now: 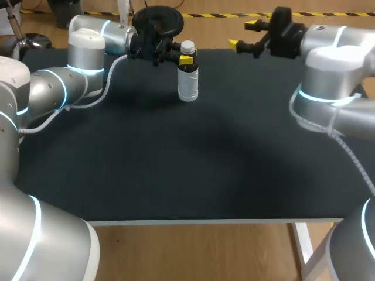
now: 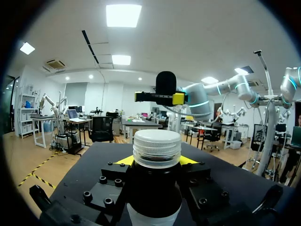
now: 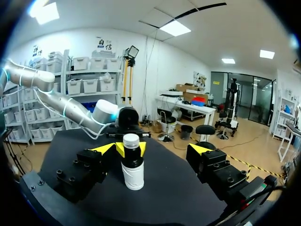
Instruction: Unscrew the bottle cap
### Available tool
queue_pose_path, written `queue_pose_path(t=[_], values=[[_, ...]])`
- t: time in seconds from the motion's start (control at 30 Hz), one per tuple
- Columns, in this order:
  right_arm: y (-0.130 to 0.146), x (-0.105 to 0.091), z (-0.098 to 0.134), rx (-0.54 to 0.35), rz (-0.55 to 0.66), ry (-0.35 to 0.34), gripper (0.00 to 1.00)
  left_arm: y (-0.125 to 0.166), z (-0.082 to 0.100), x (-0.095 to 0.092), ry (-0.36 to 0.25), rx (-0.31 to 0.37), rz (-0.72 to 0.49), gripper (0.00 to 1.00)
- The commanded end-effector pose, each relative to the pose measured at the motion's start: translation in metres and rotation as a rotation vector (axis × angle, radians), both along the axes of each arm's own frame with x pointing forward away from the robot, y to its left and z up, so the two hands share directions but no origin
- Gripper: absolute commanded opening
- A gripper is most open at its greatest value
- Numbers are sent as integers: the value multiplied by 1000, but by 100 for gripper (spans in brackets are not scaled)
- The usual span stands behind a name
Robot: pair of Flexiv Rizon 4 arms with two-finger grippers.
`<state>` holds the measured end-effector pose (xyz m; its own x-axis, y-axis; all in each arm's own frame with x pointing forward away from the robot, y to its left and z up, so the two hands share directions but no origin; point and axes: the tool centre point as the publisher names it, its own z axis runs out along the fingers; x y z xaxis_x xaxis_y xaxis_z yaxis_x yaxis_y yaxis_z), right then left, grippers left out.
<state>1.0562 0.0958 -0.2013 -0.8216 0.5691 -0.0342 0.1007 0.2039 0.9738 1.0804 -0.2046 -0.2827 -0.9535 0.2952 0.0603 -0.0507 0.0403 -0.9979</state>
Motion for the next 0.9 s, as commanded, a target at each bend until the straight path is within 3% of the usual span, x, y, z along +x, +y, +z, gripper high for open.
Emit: queue_pose_path(t=[0.03, 0.23, 0.67, 0.9], values=[[19, -12, -5, 13, -84, -35, 100, 0, -3, 7, 11, -15, -226, 0], [41, -24, -6, 18, -143, -49, 100, 0, -3, 7, 11, -15, -226, 0], [75, -22, -16, -26, -158, -72, 100, 0, -3, 7, 11, -15, -226, 0], [91, -20, -20, 13, -148, -86, 100, 0, -3, 7, 11, -15, -226, 0]])
